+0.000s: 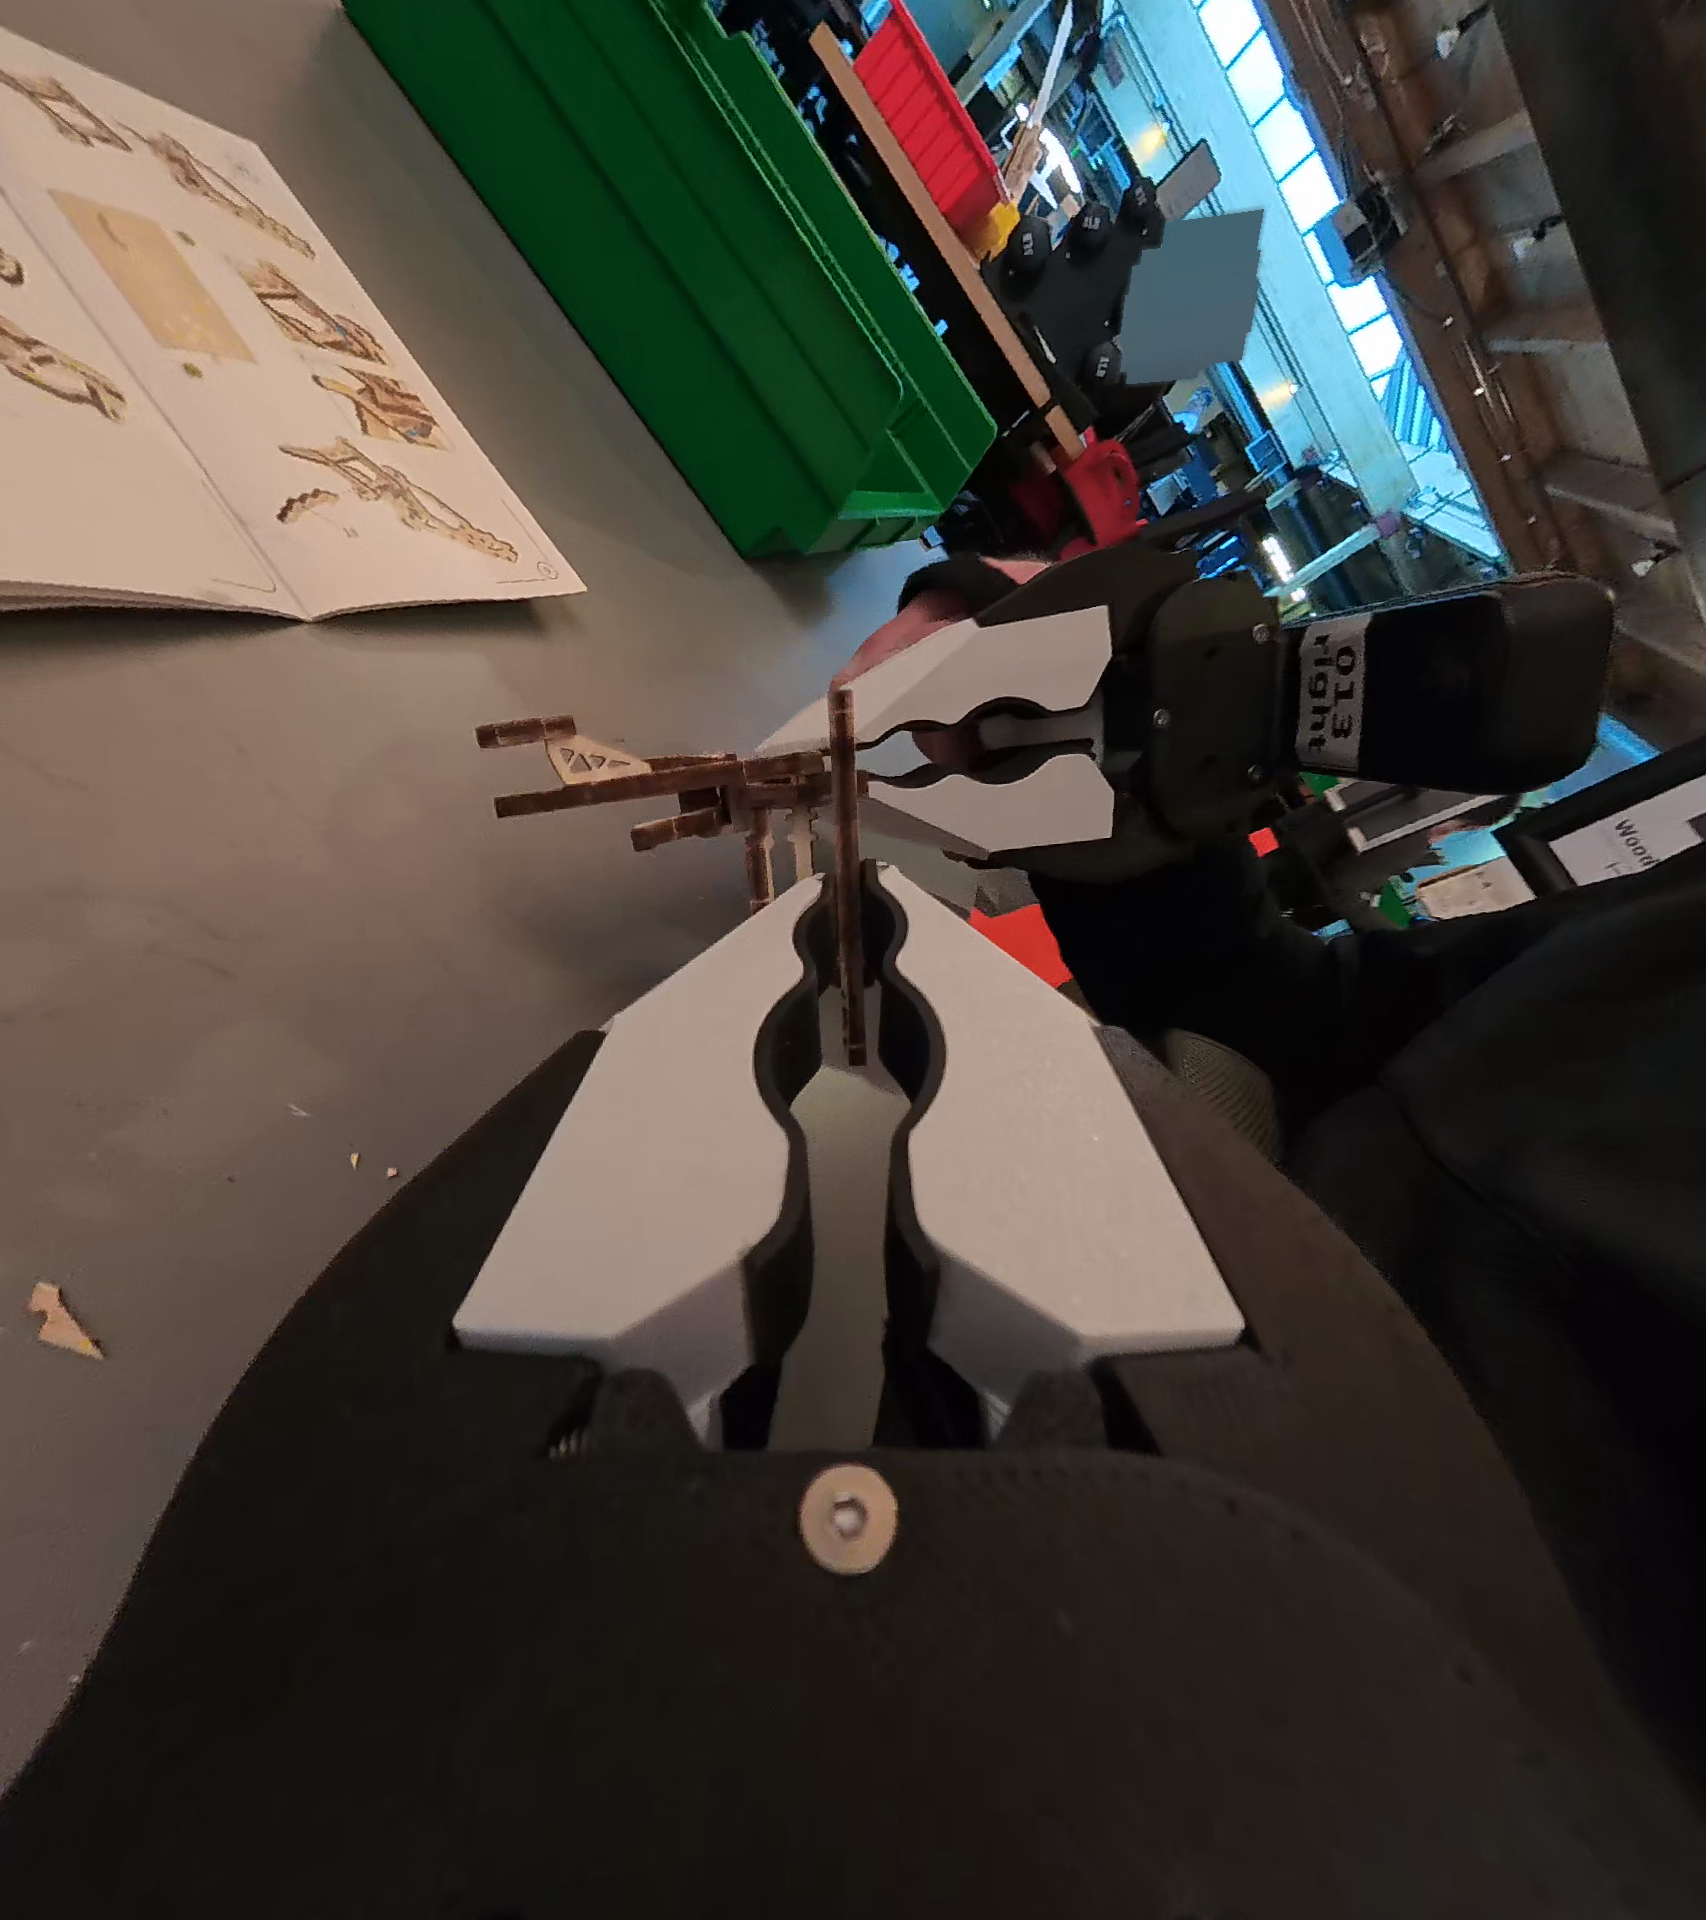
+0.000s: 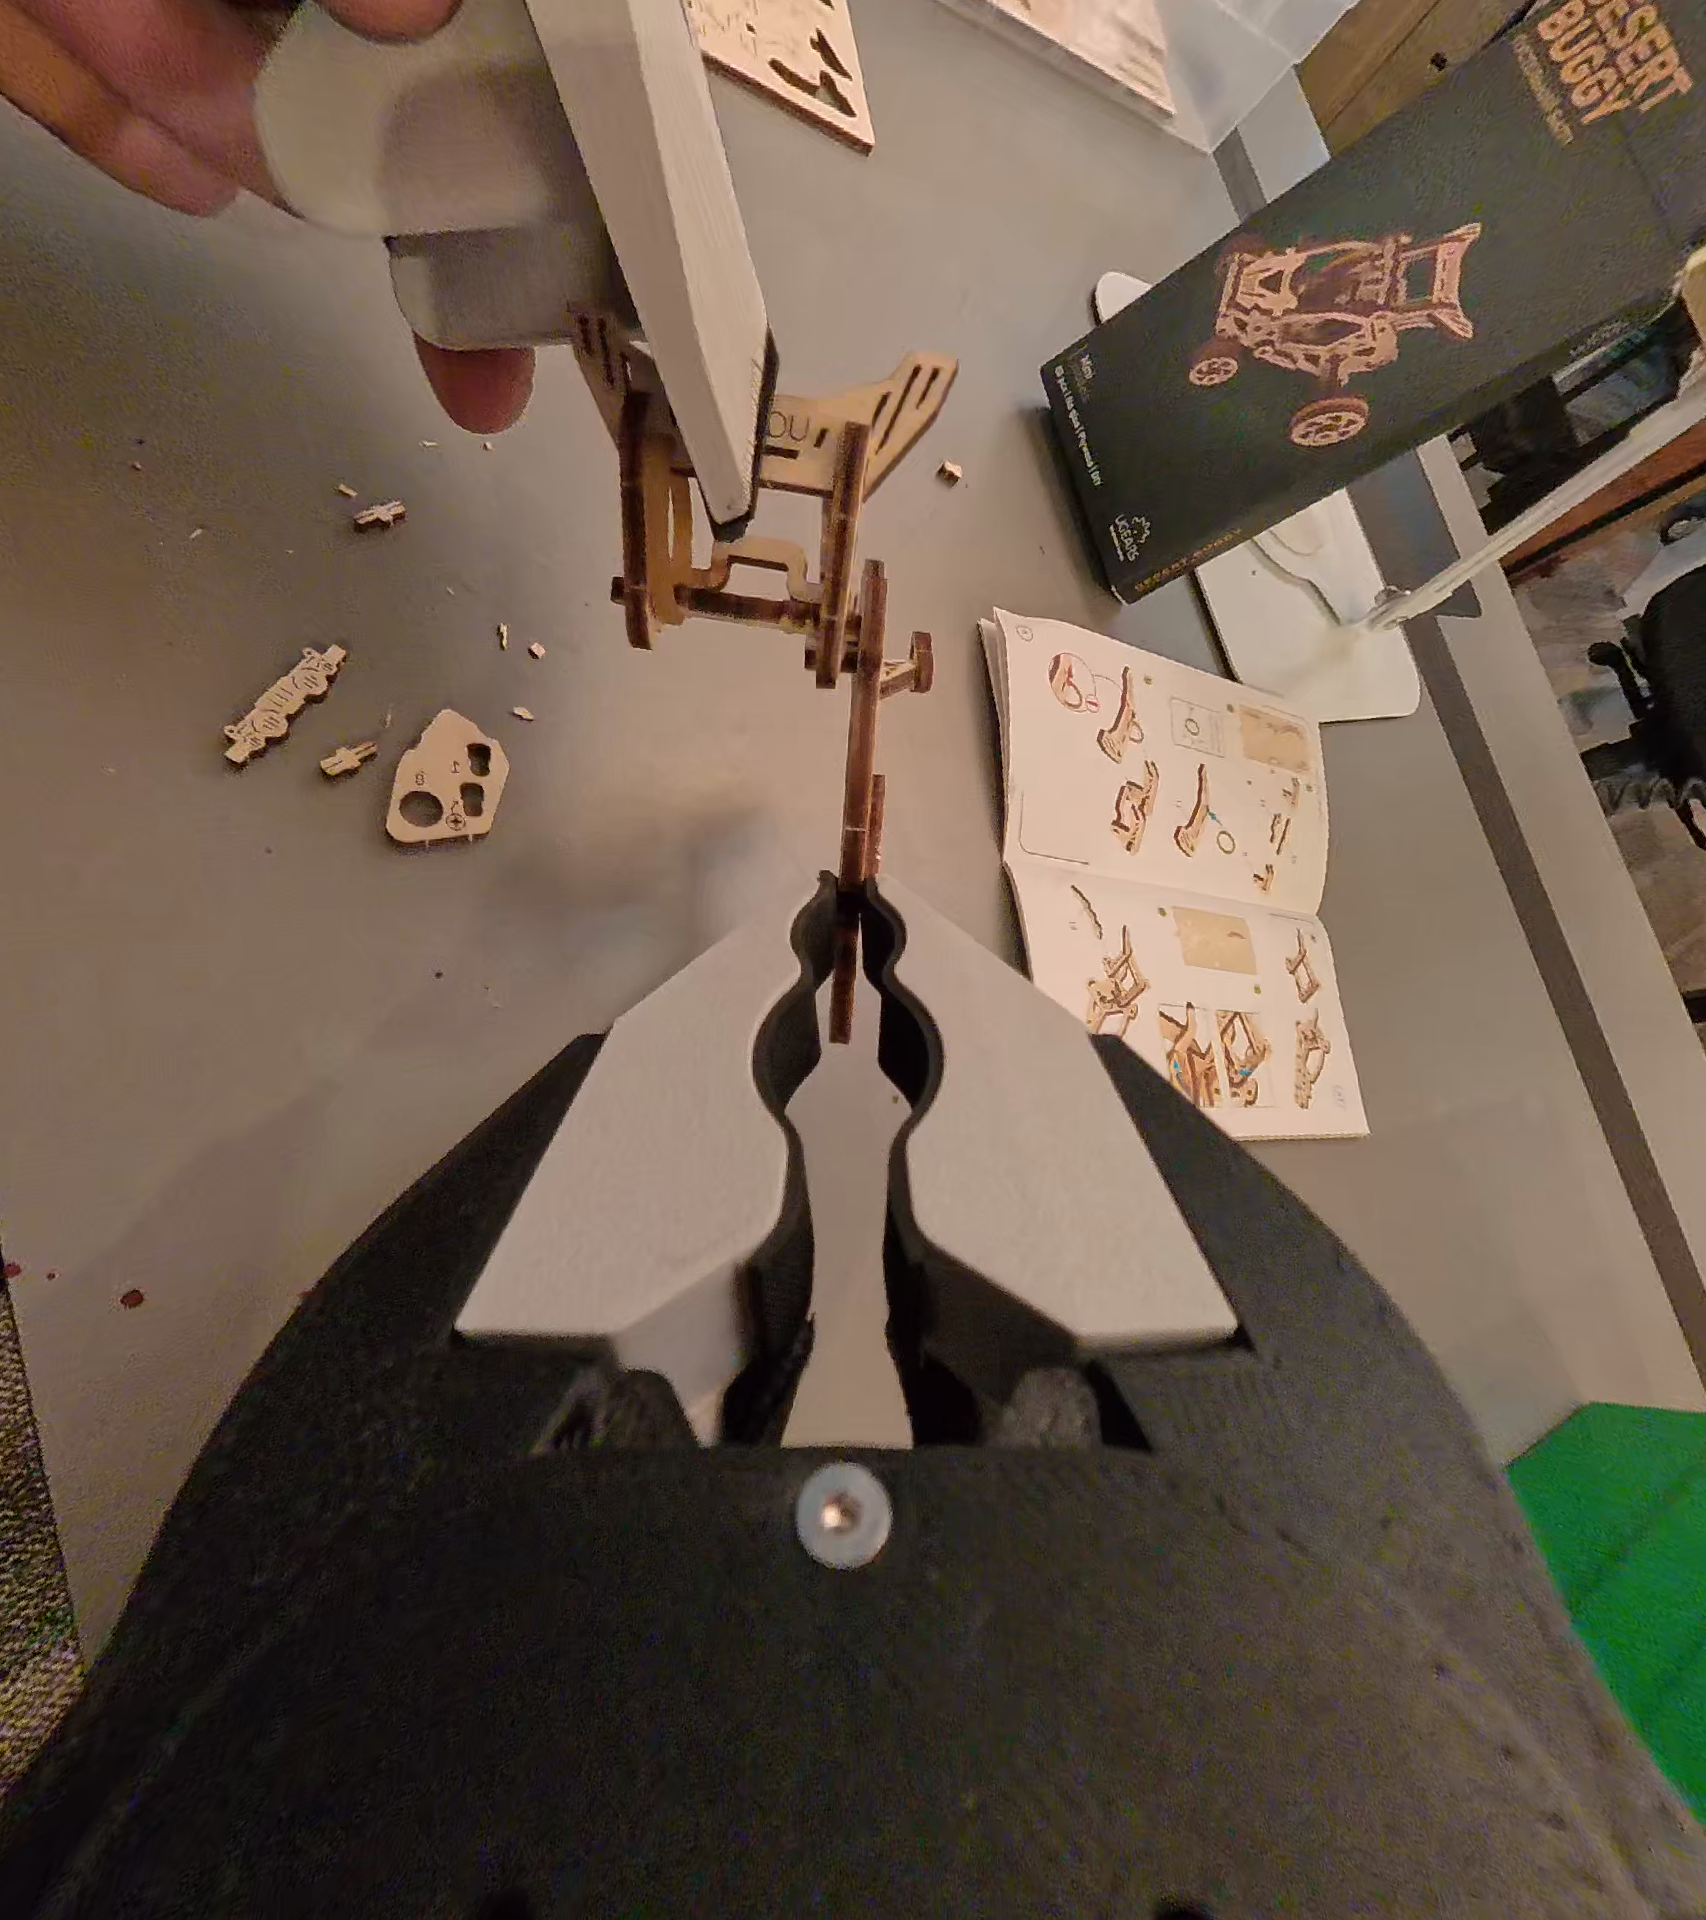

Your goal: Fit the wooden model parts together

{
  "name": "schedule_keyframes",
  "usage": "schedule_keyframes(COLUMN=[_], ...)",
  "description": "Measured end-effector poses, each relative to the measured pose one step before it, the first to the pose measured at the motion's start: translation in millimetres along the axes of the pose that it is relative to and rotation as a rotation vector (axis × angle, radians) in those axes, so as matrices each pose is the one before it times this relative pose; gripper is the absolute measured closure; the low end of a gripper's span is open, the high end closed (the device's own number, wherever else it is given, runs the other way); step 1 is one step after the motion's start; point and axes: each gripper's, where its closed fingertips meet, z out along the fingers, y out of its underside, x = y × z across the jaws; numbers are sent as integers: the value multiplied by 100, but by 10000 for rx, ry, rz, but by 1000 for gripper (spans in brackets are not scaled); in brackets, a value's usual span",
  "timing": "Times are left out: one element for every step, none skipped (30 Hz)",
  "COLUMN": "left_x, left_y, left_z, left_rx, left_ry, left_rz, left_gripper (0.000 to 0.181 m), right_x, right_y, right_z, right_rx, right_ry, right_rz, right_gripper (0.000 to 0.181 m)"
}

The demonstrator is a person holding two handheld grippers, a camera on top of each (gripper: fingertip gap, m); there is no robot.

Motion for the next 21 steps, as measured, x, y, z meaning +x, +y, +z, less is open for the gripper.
schedule_keyframes(left_x=[-115, -43, 13, -43, -29, 16, -29, -59, -11, 53, 10, -116, -126, -49, -103, -174, -148, -82, -96, -217, -193], left_y=[11, 16, 53, -2, -29, -19, -26, -66, -80, -60, -71, -27, 51, 121, 99, 117, 181, 77, 48, 134, 93], left_z=[22, 17, 34, 13, 14, 24, 10, -19, -18, -7, -15, -30, -10, 28, 21, 29, 58, 38, 43, 60, 60], left_rx=[7, -5, -26, 17, 32, 20, 30, 61, 78, 71, 86, 69, 19, -37, -38, -69, -121, -67, -42, -106, -78], left_ry=[-107, -48, -4, -49, -30, 6, -9, -28, 5, 69, 54, -18, -16, 51, 18, -51, -49, -15, -24, -59, -28], left_rz=[102, 87, 40, 33, 20, -15, -21, -11, -24, -69, -88, -65, -72, -147, -164, -104, -82, -85, -117, -174, -187], left_gripper=[180, 180, 180, 180, 180, 180, 180, 180, 180, 180, 180, 180, 180, 180, 180, 180, 180, 180, 180, 180, 180], right_x=[35, -17, -3, -10, -53, -67, -64, -35, -48, -27, -68, -120, -122, -159, -213, -273, -284, -177, -147, -189, -235], right_y=[14, -4, 15, 25, -37, -54, -20, 20, 10, -44, -23, 42, 55, 74, 111, 148, 157, 137, 130, 119, 185], right_z=[24, 19, 9, -6, -6, -1, 18, 7, 8, -1, 14, 31, 25, 57, 65, 76, 75, 61, 58, 75, 126], right_rx=[-36, -18, -12, -24, 12, 29, 17, 0, 13, 61, 53, 4, -5, -2, -13, -14, -15, -13, -22, -28, -61], right_ry=[65, 26, 44, 35, -8, -20, -6, 6, -6, 4, -7, -29, -29, -54, -104, -169, -202, -150, -115, -147, -200], right_rz=[34, 16, -29, -31, -2, 26, 9, -5, 22, 55, 58, 21, 22, 64, 85, 112, 155, 144, 104, 105, 158], right_gripper=[181, 181, 181, 181, 181, 180, 181, 181, 180, 180, 180, 180, 180, 180, 180, 179, 179, 179, 179, 179, 179])
